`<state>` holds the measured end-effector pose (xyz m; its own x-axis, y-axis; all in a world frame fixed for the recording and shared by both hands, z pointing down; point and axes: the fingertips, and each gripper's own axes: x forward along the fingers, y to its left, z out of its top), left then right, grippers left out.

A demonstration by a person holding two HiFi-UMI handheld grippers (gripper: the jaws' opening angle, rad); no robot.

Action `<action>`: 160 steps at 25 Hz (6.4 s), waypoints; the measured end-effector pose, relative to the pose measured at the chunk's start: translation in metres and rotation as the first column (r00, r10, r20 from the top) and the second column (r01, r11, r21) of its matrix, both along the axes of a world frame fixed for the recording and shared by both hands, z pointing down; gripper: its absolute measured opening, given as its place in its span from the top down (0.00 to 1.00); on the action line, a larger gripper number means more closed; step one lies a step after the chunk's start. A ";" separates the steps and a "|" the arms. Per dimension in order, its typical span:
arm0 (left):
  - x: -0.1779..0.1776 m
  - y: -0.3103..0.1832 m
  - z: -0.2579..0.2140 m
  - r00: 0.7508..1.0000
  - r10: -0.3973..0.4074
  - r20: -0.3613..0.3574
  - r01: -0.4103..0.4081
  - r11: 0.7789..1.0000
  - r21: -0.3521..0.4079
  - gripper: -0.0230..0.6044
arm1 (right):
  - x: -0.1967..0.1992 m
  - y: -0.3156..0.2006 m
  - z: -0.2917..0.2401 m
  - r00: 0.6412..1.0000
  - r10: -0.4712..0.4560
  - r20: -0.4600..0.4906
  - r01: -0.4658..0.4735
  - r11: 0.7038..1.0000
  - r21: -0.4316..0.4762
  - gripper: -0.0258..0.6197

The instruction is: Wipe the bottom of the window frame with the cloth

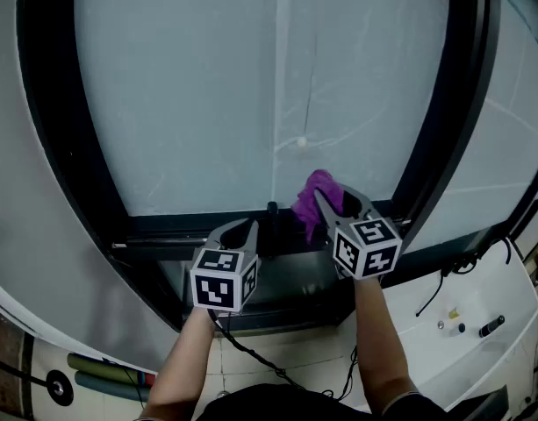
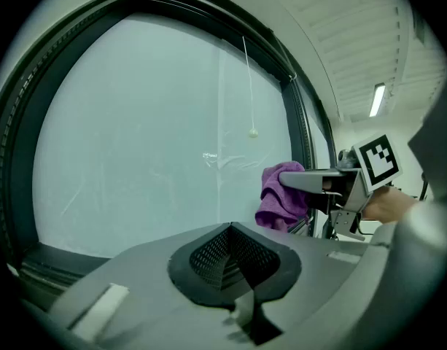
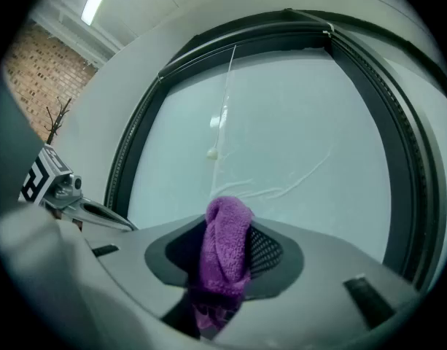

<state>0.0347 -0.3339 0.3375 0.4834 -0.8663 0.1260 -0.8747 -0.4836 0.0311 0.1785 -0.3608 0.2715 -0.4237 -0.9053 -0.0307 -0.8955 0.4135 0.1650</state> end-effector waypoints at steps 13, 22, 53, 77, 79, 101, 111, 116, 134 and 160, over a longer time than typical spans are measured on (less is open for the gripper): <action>-0.004 -0.010 0.031 1.000 -0.016 0.013 0.017 0.997 -0.069 0.94 | 0.002 -0.062 0.085 0.997 0.077 -0.031 -0.081 0.986 -0.148 0.74; -0.012 -0.012 0.051 0.999 -0.038 0.005 0.038 0.992 -0.121 0.94 | -0.001 -0.070 0.124 0.980 0.113 -0.161 -0.147 0.965 -0.216 0.74; 0.067 0.007 0.099 1.000 0.008 0.030 -0.001 0.976 -0.219 0.95 | 0.112 -0.082 0.128 0.961 0.201 -0.188 -0.241 0.944 -0.224 0.76; 0.152 0.015 0.103 0.992 0.112 0.052 -0.098 0.969 -0.226 0.95 | 0.267 -0.077 0.128 0.851 0.480 -0.213 -0.519 0.832 -0.195 0.76; 0.150 0.016 0.104 0.993 0.108 0.051 -0.093 0.969 -0.228 0.95 | 0.269 -0.075 0.126 0.837 0.502 -0.218 -0.541 0.819 -0.191 0.76; 0.114 0.038 0.085 0.989 0.141 0.034 -0.132 0.974 -0.185 0.95 | 0.256 0.007 0.090 0.807 0.561 -0.185 -0.585 0.802 -0.119 0.76; 0.077 0.047 0.064 0.993 0.119 0.016 -0.115 0.984 -0.138 0.95 | 0.193 0.044 0.048 0.847 0.512 -0.142 -0.521 0.853 -0.033 0.76; 0.058 0.048 0.057 0.995 0.097 0.007 -0.095 0.987 -0.126 0.95 | 0.163 0.042 0.042 0.871 0.471 -0.141 -0.479 0.877 -0.030 0.76; -0.082 0.053 0.052 0.994 -0.102 -0.034 0.097 0.988 -0.118 0.95 | -0.047 0.001 -0.011 0.981 0.153 -0.119 -0.149 0.988 0.038 0.76; -0.169 0.042 0.079 0.999 -0.048 -0.004 0.047 0.983 -0.176 0.95 | -0.157 -0.046 0.056 0.928 0.322 -0.189 -0.344 0.934 -0.096 0.76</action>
<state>-0.1348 -0.2917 0.4167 0.4440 -0.8529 0.2747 -0.8959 -0.4281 0.1190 0.0218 -0.4064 0.3273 -0.0858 -0.9868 0.1371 -0.9490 0.1229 0.2904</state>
